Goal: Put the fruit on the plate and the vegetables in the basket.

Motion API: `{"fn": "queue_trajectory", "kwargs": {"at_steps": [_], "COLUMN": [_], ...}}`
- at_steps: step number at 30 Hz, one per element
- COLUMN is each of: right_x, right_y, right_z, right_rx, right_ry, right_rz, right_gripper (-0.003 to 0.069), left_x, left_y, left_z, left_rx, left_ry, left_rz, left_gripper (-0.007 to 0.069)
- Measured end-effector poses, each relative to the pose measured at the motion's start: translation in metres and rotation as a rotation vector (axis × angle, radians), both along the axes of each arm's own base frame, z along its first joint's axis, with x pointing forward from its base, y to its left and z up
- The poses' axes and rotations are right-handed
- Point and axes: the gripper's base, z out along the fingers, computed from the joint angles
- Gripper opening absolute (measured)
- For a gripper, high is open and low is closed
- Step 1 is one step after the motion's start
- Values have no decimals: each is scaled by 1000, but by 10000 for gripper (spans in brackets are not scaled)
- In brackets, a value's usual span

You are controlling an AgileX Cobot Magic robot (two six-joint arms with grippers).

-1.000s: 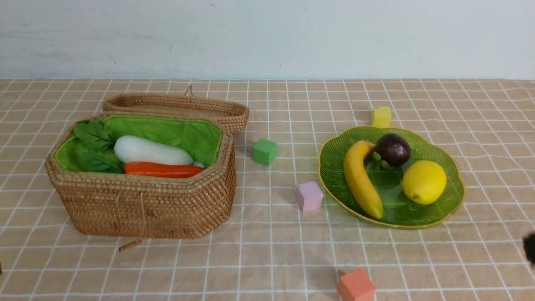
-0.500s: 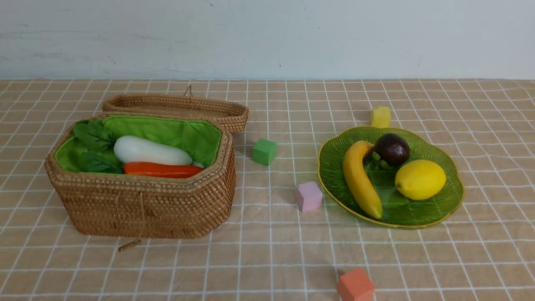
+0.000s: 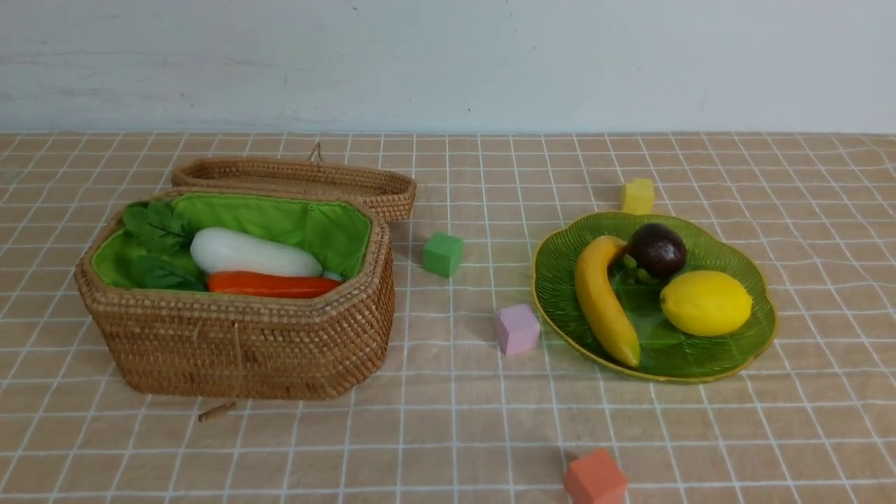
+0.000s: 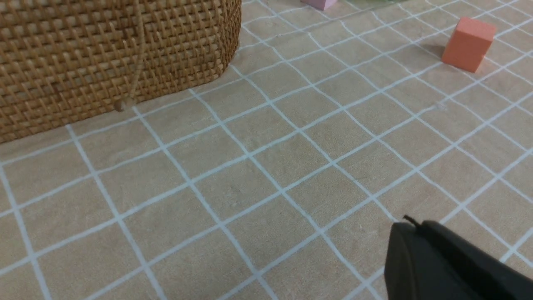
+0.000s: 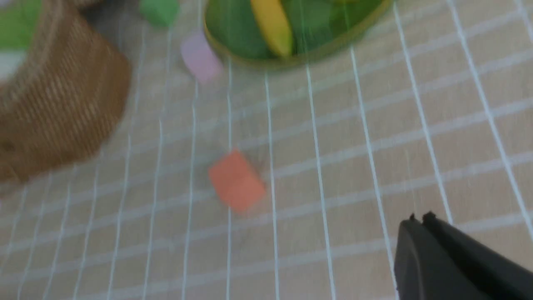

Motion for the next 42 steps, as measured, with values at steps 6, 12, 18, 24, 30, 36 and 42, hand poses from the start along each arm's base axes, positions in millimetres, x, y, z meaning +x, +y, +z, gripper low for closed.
{"fn": "queue_trajectory", "kwargs": {"at_steps": [6,12,18,24,30,36,42], "right_x": [13,16,16,16,16,16,16], "right_y": [-13,-16,-16,-16,-16,-16,-16], "right_z": [-54,-89,-89,-89,-89,-89,-89], "right_rx": [-307,-360,-363,-362,-362,-362,-362], "right_ry": [-259,-189,-189,-189,-189,-189,-189], "right_rz": [-75,-98,-98,-99,-99,-99,-99], "right_gripper": [-8,-8,-8,-8,-6,-3,2], "left_x": [0,0,0,0,0,0,3], "left_y": [0,0,0,0,0,0,1], "left_z": [0,0,0,0,0,0,4], "left_rx": [0,0,0,0,0,0,-23], "left_ry": [0,0,0,0,0,0,-63], "left_rz": [0,0,0,0,0,0,60], "left_gripper": [-13,-12,-8,-3,1,7,-9]}}
